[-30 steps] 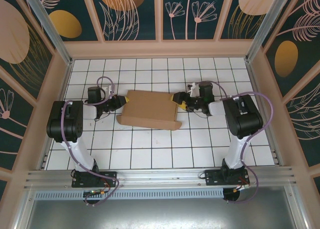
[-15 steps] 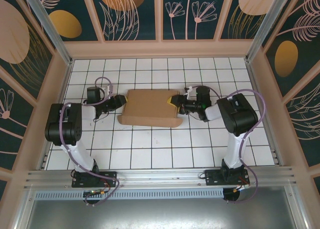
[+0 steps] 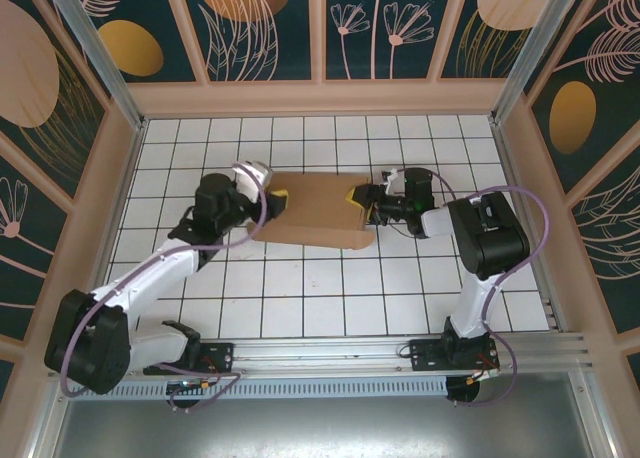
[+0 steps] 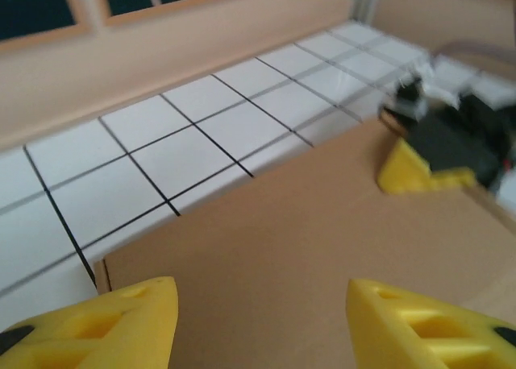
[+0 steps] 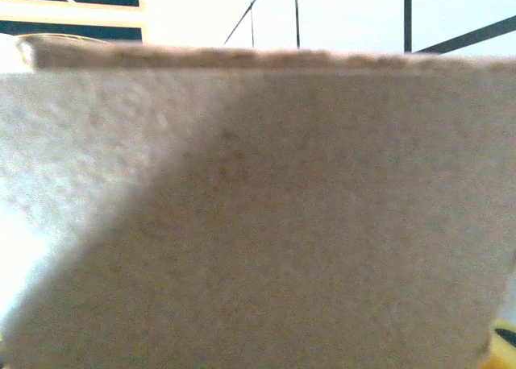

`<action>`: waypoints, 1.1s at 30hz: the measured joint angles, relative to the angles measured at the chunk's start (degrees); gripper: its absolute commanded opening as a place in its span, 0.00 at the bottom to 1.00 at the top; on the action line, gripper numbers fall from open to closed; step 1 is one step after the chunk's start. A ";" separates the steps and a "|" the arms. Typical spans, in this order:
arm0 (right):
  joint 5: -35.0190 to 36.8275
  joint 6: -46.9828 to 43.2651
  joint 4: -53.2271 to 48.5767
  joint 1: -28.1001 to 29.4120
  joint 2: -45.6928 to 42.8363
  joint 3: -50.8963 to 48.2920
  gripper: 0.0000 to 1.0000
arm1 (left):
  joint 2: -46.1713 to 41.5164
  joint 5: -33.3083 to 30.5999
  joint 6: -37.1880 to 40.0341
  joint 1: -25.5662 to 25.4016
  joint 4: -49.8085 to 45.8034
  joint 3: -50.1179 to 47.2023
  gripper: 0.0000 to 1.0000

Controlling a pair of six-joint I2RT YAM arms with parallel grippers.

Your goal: Fold the paper box

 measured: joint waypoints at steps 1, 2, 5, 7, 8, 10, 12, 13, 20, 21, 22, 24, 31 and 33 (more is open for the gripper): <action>-0.15 0.31 0.09 0.00 -0.22 -0.31 0.54 | 0.15 -1.95 3.80 -2.49 -0.46 -0.87 0.59; -0.26 0.59 0.26 0.00 -0.44 -0.76 0.54 | 0.72 -3.80 7.04 -4.76 -1.14 -1.51 0.59; -0.72 1.90 1.38 0.00 -0.72 -2.03 0.54 | 4.04 -8.98 14.60 -10.58 -3.19 -1.86 0.59; -0.96 2.84 2.29 0.00 -0.72 -2.64 0.54 | 6.14 -10.97 17.88 -12.41 -3.54 -1.86 0.59; -1.11 3.28 2.82 0.00 -0.81 -2.99 0.54 | 6.91 -11.63 19.28 -12.72 -3.65 -1.86 0.59; -1.36 4.33 3.54 0.00 -1.07 -3.61 0.53 | 7.65 -12.61 21.75 -13.25 -4.04 -1.84 0.59; -1.73 5.09 4.39 0.00 -1.70 -4.17 0.53 | 8.17 -13.22 24.02 -14.10 -4.76 -1.64 0.58; -1.95 5.53 4.79 0.00 -2.27 -4.39 0.53 | 8.63 -13.42 25.05 -14.71 -5.14 -1.44 0.58; -1.38 8.70 8.28 0.00 -4.70 -5.90 0.51 | 11.04 -19.08 29.05 -16.98 -2.58 -1.57 0.57; -1.22 9.38 8.94 0.00 -4.83 -6.19 0.50 | 11.04 -20.33 29.55 -17.31 -1.46 -1.88 0.58; -1.16 10.14 9.53 0.02 -5.11 -6.45 0.50 | 11.04 -21.97 30.27 -17.68 0.11 -2.40 0.58; -0.79 11.08 10.58 0.15 -5.79 -6.82 0.50 | 11.02 -24.81 32.17 -18.45 3.52 -3.74 0.58; 0.76 15.17 15.34 1.01 -7.43 -7.91 0.48 | 10.16 -31.36 43.74 -19.89 17.03 -9.35 0.68; 0.92 16.44 16.50 1.09 -7.52 -8.15 0.47 | 10.38 -32.74 47.54 -19.96 20.26 -10.71 0.71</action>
